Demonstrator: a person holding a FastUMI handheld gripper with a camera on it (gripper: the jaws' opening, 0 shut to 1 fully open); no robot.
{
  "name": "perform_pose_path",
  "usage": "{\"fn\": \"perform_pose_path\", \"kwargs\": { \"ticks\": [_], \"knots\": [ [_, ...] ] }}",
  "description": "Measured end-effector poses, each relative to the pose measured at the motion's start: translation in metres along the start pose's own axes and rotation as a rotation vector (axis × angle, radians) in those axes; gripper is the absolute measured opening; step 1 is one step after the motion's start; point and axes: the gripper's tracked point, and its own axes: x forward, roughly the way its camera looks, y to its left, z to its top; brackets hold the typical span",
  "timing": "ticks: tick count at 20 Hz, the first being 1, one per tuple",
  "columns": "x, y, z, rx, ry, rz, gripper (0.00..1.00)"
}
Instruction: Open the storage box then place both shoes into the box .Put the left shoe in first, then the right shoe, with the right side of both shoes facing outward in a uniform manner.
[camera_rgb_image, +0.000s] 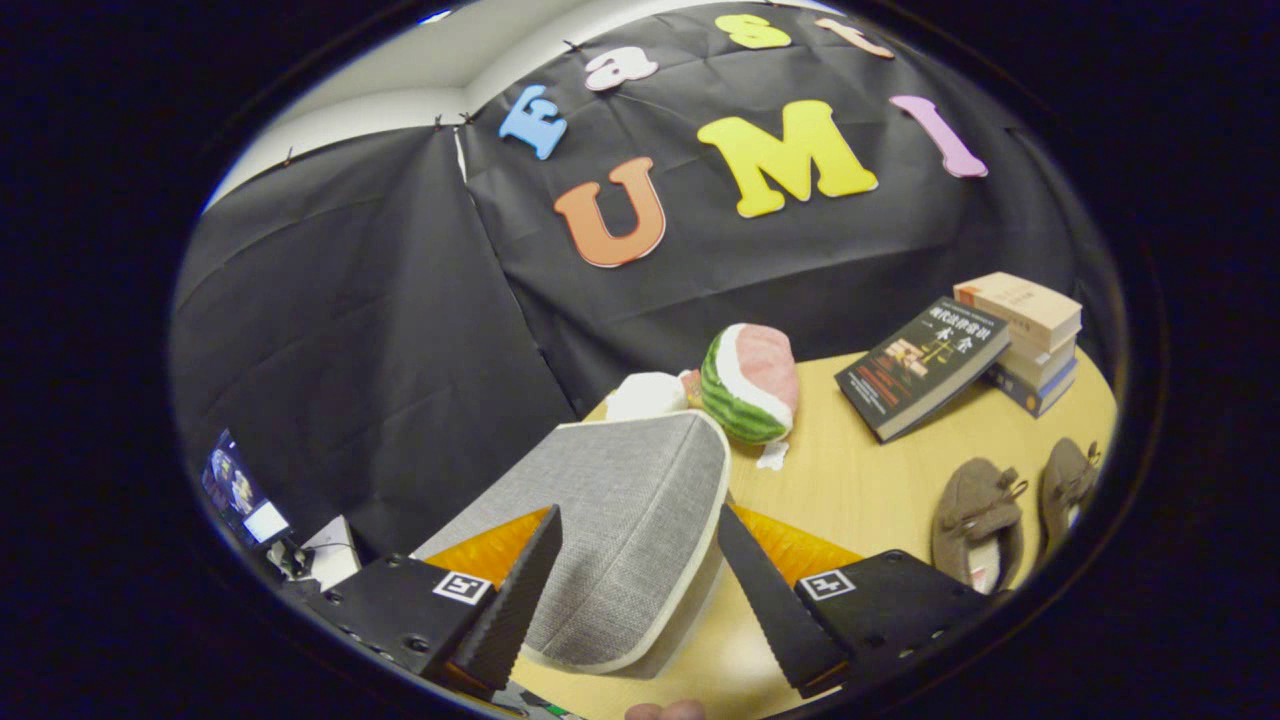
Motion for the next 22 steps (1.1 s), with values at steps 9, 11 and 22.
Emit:
{"fn": "perform_pose_path", "kwargs": {
  "ticks": [9,11,22],
  "knots": [
    [0.02,-0.003,-0.029,0.237,0.055,0.03,0.97],
    [0.02,-0.001,-0.031,0.281,0.064,0.047,0.97],
    [0.018,0.005,-0.034,0.435,0.169,0.089,0.93]
  ]
}}
